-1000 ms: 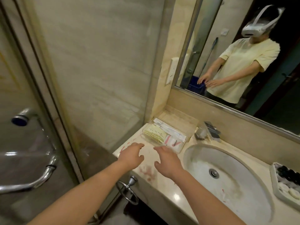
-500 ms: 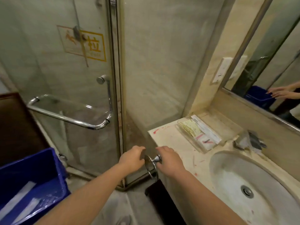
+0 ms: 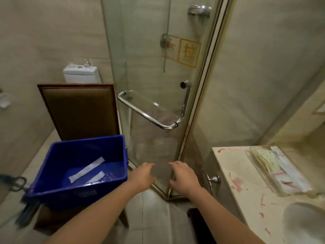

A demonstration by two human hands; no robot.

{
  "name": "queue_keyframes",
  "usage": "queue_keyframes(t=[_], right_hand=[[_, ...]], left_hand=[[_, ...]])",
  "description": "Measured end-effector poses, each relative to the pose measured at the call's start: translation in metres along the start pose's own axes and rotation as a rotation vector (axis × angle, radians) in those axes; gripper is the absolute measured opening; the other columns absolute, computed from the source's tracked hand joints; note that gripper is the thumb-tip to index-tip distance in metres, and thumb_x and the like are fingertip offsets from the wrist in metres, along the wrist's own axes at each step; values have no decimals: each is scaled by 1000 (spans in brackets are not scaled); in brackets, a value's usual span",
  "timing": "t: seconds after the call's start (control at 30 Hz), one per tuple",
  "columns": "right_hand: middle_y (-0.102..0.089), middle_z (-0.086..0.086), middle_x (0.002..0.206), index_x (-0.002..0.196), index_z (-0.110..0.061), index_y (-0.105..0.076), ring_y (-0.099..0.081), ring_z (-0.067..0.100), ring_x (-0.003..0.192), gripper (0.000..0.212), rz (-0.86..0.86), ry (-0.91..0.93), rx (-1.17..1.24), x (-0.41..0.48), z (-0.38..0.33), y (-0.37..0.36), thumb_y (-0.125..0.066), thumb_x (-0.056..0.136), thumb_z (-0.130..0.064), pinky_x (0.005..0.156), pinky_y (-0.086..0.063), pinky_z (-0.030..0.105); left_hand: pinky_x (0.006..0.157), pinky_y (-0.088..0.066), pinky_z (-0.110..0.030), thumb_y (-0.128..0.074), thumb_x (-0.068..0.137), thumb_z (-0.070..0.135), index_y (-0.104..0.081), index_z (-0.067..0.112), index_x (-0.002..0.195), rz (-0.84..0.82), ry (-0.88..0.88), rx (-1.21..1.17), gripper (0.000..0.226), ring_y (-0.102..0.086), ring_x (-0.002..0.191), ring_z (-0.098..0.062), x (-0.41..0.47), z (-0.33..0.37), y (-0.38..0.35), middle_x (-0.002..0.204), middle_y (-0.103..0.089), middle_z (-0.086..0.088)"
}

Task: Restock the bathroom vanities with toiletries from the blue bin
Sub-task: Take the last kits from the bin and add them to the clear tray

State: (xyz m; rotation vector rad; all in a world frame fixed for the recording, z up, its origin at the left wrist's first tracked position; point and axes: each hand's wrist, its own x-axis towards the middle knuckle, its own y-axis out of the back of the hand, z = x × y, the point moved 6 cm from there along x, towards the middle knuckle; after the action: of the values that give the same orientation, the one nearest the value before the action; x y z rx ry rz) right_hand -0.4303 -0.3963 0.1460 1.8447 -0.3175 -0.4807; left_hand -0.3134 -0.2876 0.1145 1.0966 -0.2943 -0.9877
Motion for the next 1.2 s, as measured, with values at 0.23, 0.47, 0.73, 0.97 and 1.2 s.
queue_keyframes(t=[0.23,0.47,0.73,0.97,1.2], right_hand=[[-43,0,143,146,-24,-37,-39,22,132,64,-38,115,10,37,-71,-15,-58,85,-26,109,-35,35],[-50,-6,133,137,-30,-46,-46,15,123,52,-35,192,92,74,-153,-32,-61,87,-34,102,-41,32],[-48,-6,139,143,-28,-41,-46,15,126,59,-55,198,88,123,-239,-68,-61,87,-26,105,-42,34],[-43,-4,145,146,-24,-38,-42,18,130,57,-88,154,134,151,-293,-112,-57,92,-26,107,-38,34],[-43,-4,147,145,-24,-39,-41,18,132,56,-146,148,125,167,-316,-144,-57,93,-28,109,-37,33]], left_hand=[[93,-47,-36,-59,89,29,-42,28,139,51,111,-43,52,-52,119,-20,-28,-75,26,137,-46,0],[101,-45,-39,-56,91,30,-38,24,143,57,180,-46,55,-49,125,-21,-40,-155,63,142,-44,-2],[103,-41,-33,-56,93,31,-33,20,148,35,227,-56,61,-45,130,-22,-48,-264,99,149,-39,-2],[101,-44,-39,-57,92,28,-36,21,147,-8,246,-69,59,-48,128,-22,-51,-339,114,146,-42,-3],[98,-46,-35,-59,91,31,-41,26,142,9,295,-157,54,-51,124,-19,-55,-384,108,142,-46,2]])
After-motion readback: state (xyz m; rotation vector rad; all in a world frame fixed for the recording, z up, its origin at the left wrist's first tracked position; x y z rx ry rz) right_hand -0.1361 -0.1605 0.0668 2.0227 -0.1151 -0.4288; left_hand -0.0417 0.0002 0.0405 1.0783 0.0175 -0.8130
